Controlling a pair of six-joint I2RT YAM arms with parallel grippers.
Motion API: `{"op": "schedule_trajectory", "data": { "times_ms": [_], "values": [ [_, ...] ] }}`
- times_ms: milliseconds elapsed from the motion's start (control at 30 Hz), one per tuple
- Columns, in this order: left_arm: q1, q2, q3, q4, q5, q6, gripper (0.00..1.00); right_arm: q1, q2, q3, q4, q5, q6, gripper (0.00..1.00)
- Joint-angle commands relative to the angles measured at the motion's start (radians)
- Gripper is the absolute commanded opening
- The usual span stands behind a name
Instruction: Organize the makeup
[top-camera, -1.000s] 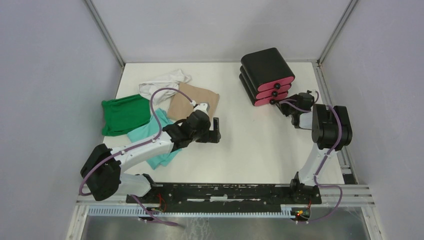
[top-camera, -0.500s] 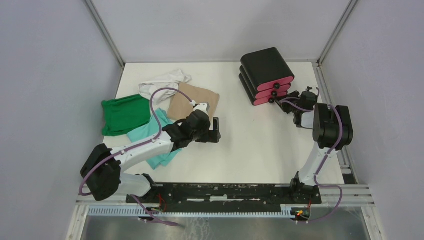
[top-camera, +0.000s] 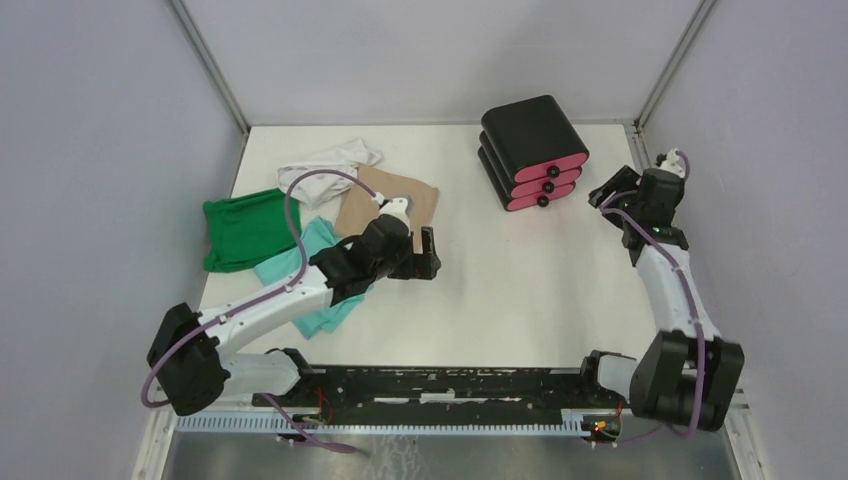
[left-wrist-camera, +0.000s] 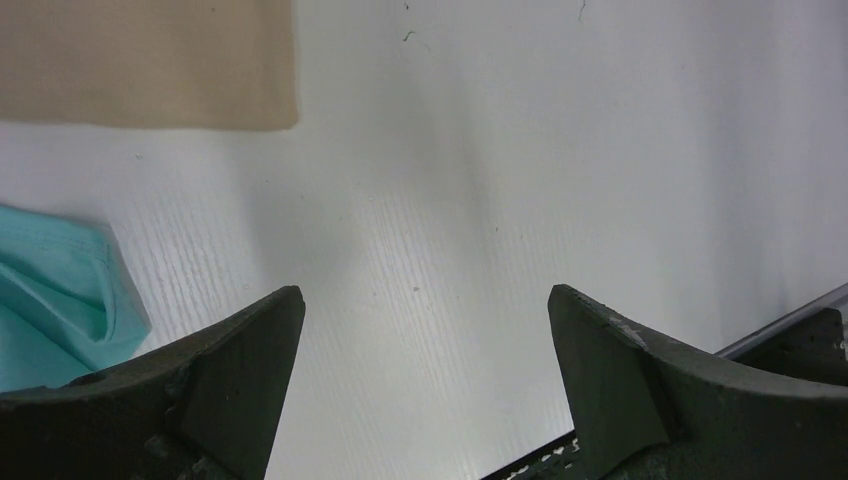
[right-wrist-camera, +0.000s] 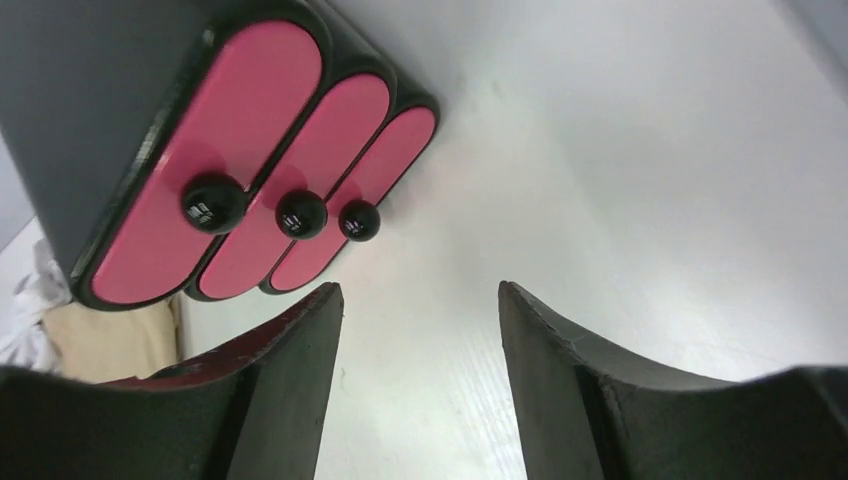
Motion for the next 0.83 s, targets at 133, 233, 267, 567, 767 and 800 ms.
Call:
{"op": "schedule_trajectory", "data": {
  "times_ms": [133,233,267,567,767,800],
  "values": [
    [0.019,-0.045,0.204,-0.098,-0.074,0.115,0.99,-0.002,-0.288,0.324,-0.543,0.269,-0.232,0.77],
    [0.027,-0.047,0.275,-0.152,-0.111,0.134,0.99,-0.003,-0.332,0.41,-0.617,0.298,-0.217,0.84],
    [0.03,-0.051,0.298,-0.168,-0.119,0.141,0.99,-0.003,-0.346,0.422,-0.626,0.296,-0.211,0.88],
    [0.031,-0.205,0.307,-0.161,-0.194,0.135,0.99,-0.003,-0.433,0.461,-0.65,0.274,-0.195,0.98],
    [0.031,-0.296,0.23,-0.131,-0.241,0.112,0.99,-0.003,-0.479,0.403,-0.589,0.271,-0.184,0.99],
    [0.031,-0.301,0.223,-0.131,-0.248,0.108,0.99,-0.003,-0.484,0.393,-0.581,0.268,-0.184,1.0]
  ]
}}
